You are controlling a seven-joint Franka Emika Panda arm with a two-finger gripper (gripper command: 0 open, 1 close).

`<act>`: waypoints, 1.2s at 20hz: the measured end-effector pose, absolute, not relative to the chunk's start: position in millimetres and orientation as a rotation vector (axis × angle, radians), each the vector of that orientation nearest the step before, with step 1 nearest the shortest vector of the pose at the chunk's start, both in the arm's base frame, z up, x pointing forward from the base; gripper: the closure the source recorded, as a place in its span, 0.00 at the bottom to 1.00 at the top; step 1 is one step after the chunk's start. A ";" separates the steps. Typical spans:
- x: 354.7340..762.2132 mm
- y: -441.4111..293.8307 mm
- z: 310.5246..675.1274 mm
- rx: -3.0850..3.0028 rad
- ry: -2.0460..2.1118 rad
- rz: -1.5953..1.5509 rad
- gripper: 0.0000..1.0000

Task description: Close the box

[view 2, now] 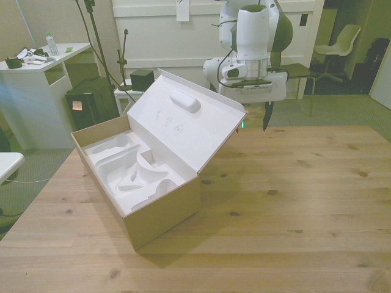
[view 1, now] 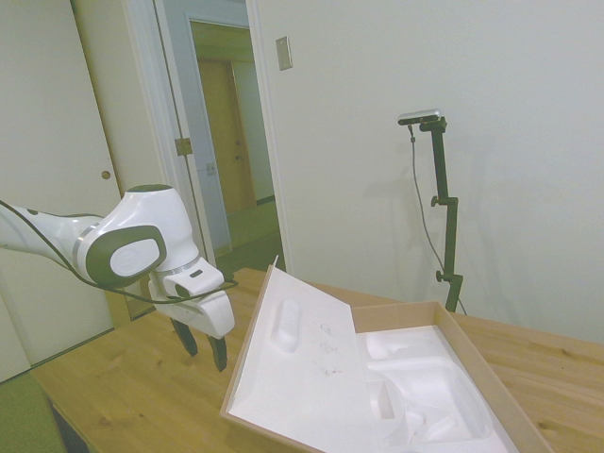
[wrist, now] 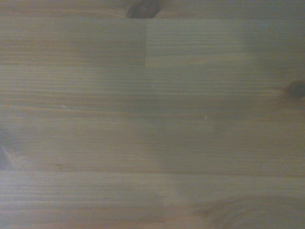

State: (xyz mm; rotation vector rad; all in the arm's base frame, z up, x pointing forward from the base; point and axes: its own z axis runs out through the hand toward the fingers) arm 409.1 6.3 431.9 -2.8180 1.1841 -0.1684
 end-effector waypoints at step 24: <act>368.7 -188.8 599.4 -2.495 1.544 -0.430 0.00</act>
